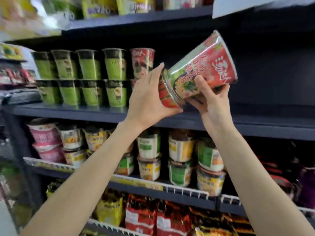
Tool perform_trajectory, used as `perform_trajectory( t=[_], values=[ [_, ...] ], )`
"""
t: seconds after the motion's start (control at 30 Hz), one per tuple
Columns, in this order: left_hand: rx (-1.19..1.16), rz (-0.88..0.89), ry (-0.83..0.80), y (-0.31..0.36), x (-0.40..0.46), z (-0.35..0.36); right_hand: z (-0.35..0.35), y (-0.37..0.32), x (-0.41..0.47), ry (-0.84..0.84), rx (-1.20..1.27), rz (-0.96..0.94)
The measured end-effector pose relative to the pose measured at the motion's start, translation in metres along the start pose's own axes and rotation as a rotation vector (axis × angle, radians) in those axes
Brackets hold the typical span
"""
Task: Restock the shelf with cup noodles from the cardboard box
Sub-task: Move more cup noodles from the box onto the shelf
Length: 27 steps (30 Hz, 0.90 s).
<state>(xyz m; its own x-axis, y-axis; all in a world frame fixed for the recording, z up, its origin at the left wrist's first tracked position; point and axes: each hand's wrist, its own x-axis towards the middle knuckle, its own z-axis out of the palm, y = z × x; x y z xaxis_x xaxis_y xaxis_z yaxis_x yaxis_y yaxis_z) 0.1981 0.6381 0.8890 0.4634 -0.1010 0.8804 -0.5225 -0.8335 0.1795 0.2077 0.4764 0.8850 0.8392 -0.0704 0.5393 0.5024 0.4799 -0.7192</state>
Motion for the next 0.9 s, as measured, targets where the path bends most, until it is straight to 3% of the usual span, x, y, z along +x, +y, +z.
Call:
perform_trajectory(
  t=[0.33, 0.53, 0.8, 0.9],
  values=[
    [-0.452, -0.384, -0.027, -0.084, 0.088, 0.089, 0.047, 0.021, 0.143, 0.031, -0.535, -0.132],
    [-0.453, -0.599, -0.079, -0.106, 0.109, 0.117, 0.063, 0.051, 0.195, 0.086, -0.71, -0.077],
    [-0.278, -0.572, -0.078, -0.111, 0.113, 0.141, 0.064, 0.079, 0.22, 0.207, -0.922, -0.062],
    [-0.335, -0.558, -0.13, -0.113, 0.111, 0.145, 0.065, 0.083, 0.221, 0.228, -1.023, -0.088]
  ],
)
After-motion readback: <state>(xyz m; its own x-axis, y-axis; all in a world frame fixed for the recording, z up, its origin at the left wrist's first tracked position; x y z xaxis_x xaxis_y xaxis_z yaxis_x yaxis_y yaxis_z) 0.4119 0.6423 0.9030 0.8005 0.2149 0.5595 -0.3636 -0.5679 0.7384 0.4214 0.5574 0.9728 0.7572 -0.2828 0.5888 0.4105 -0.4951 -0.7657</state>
